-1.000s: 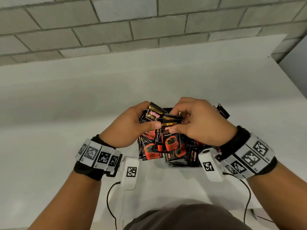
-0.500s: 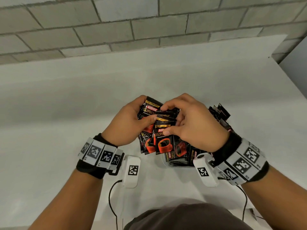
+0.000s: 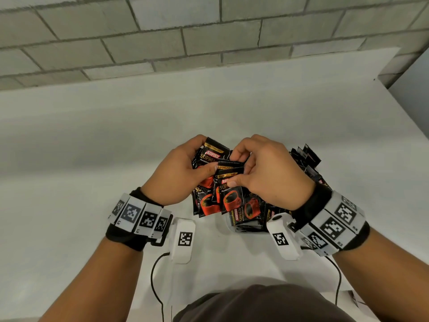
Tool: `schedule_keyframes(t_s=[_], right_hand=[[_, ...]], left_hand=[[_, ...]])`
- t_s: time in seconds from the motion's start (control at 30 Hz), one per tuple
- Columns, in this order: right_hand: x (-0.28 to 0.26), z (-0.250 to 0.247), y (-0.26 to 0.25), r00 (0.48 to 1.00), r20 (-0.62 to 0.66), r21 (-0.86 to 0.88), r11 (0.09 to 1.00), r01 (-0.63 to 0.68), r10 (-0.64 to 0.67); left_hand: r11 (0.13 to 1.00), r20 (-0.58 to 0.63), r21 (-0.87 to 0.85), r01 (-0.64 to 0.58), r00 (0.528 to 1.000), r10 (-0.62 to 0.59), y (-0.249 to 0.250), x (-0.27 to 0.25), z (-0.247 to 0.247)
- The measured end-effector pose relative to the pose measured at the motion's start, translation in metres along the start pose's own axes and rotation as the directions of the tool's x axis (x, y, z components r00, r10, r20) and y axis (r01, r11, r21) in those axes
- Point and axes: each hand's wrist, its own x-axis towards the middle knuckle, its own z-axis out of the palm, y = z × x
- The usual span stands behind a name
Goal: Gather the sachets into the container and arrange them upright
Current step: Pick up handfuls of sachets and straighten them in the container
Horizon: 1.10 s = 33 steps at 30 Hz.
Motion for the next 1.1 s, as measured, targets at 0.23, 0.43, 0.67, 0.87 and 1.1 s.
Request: schedule_keyframes(t_s=[0.23, 0.43, 0.67, 0.87, 1.1], right_hand=[[-0.001, 0.001, 0.002, 1.0, -0.002, 0.026, 1.0, 0.007, -0.007], [0.001, 0.0, 0.004, 0.997, 0.055, 0.079, 0.995, -0.055, 0.051], [0.008, -0.03, 0.011, 0.985, 0.117, -0.029, 0.992, -0.121, 0.124], [0.025, -0.051, 0.022, 0.996, 0.037, -0.159, 0.985, -0.073, 0.08], [0.03, -0.01, 0.026, 0.966, 0.259, -0.299, 0.953, 0.052, 0.028]], left_hand=[[1.0, 0.002, -0.015, -0.004, 1.0, 0.004, 0.002, 0.001, -0.001], [0.999, 0.01, -0.037, 0.01, 1.0, -0.009, 0.004, 0.002, 0.0], [0.995, -0.088, 0.044, 0.084, 0.993, -0.08, -0.004, 0.003, -0.016], [0.986, -0.22, -0.089, 0.141, 0.963, -0.158, -0.015, -0.002, -0.034], [0.987, -0.158, 0.018, 0.162, 0.975, -0.157, -0.015, -0.005, -0.03]])
